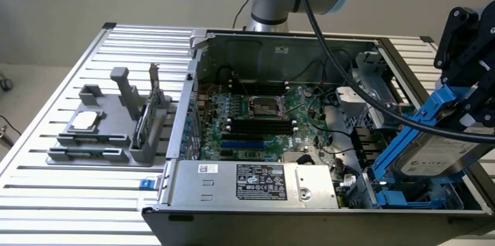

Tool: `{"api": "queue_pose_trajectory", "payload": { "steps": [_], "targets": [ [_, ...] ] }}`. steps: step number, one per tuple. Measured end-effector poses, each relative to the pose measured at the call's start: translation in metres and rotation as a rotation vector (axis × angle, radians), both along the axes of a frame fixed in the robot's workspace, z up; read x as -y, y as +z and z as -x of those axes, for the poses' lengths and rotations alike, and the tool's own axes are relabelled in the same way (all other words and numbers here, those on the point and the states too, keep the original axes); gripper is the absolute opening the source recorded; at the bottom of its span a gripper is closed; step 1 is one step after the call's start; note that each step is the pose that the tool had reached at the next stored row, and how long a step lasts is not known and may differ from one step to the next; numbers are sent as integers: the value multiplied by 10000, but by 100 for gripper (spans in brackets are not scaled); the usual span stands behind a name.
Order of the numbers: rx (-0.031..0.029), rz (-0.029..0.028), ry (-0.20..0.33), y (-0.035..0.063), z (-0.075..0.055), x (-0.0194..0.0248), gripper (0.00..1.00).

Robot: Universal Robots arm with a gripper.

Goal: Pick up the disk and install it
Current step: 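Insert the disk into the insertion slot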

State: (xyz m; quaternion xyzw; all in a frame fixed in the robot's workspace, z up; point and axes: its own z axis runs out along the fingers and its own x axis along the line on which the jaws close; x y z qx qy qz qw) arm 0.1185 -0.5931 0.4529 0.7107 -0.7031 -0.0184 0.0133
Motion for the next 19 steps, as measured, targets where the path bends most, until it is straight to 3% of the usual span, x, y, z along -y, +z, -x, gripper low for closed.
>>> {"api": "queue_pose_trajectory", "payload": {
  "steps": [9, 19],
  "targets": [
    [57, 2, 1, -73, 0, -7, 33],
    [69, 3, 1, -147, 1, -12, 33]
  ]
}}
